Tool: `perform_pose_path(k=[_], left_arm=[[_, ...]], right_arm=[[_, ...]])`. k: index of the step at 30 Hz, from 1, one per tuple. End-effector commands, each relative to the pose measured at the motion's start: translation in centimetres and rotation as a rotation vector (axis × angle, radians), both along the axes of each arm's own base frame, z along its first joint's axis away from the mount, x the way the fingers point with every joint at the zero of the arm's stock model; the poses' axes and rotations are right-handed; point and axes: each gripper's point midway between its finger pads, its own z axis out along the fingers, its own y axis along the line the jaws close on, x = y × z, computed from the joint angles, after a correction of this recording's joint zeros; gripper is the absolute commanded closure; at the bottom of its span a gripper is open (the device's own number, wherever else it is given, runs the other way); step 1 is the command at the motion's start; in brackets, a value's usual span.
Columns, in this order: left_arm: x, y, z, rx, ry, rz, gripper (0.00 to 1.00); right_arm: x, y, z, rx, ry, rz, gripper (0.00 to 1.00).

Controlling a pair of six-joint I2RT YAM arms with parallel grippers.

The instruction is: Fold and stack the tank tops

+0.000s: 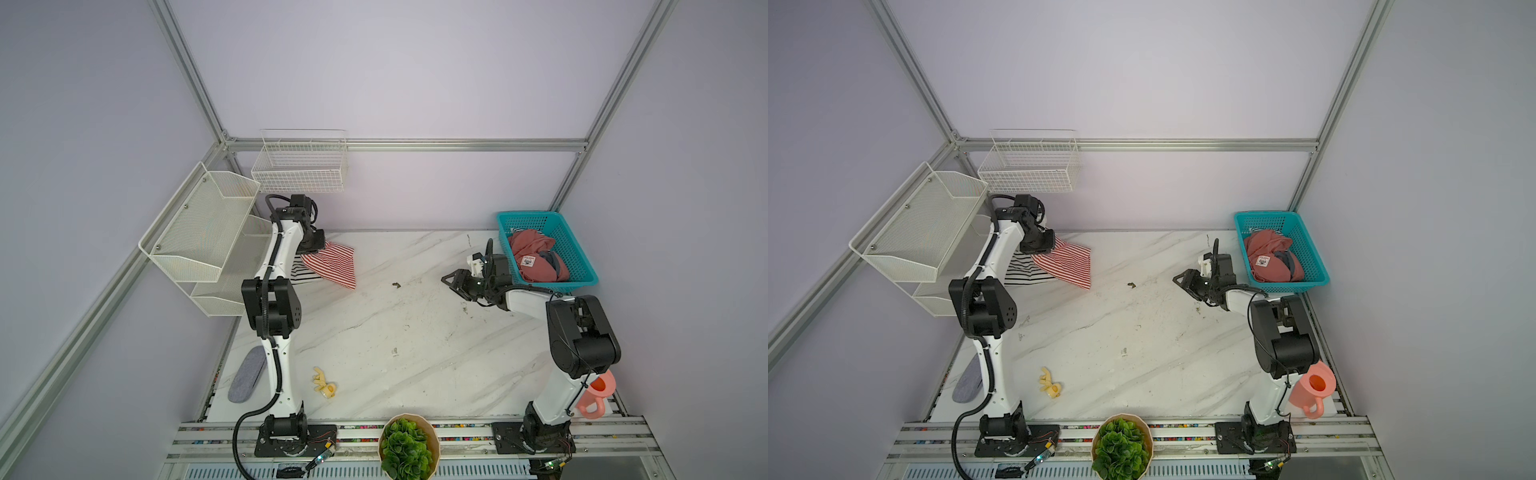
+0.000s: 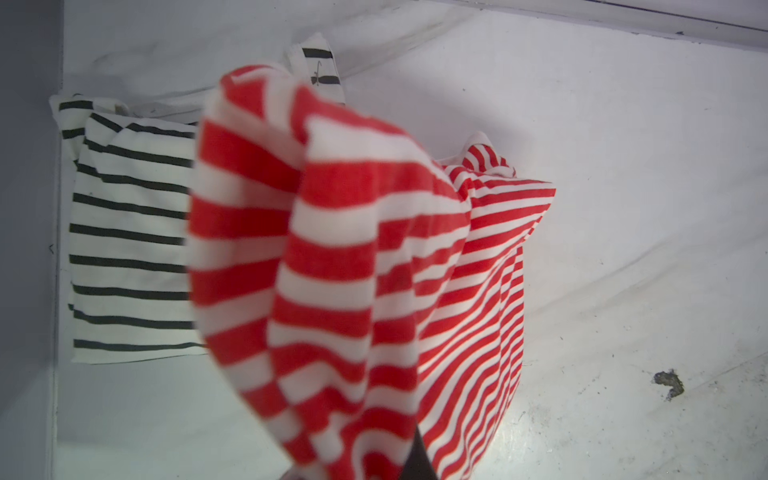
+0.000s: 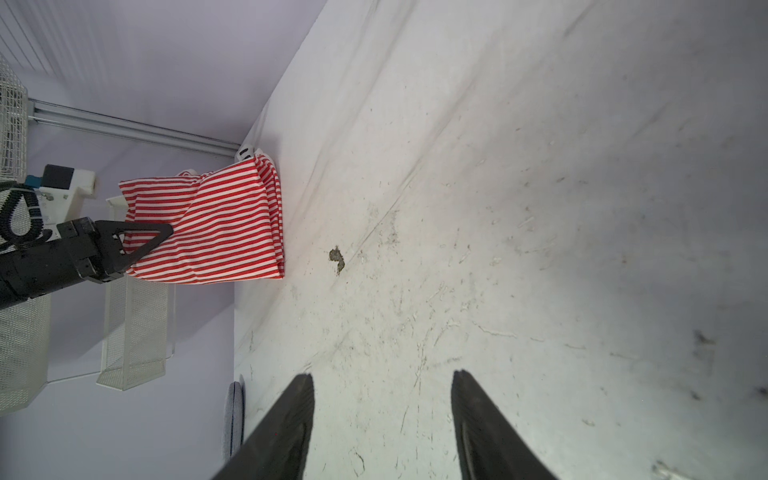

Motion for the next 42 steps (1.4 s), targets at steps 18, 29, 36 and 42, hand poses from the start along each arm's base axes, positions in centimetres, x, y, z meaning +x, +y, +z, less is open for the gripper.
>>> perform_pose_path(k=[18,29,36,42], left_arm=[[-0.2,5.2,5.4,0.126,-0.130,0.095,1.00],[0.1,2.6,8.0,-0.015,-0.213,0.028,1.00],[-0.4,2.9,8.6,0.013,-0.217,0.026,1.00],[-0.5,3.6,8.0,0.047,-0.200,0.035,1.00]], right_arm=[[-0.6,0.5,-0.9,0.015,0.007,0.021,0.45],[-0.5,0.6,-1.1,0.015,0.011,0.022,0.46],[-0.4,0.7,-1.3,0.020,0.014,0.026,0.46],[-0.4,0.9,-1.4,0.021,0.015,0.032,0.47]])
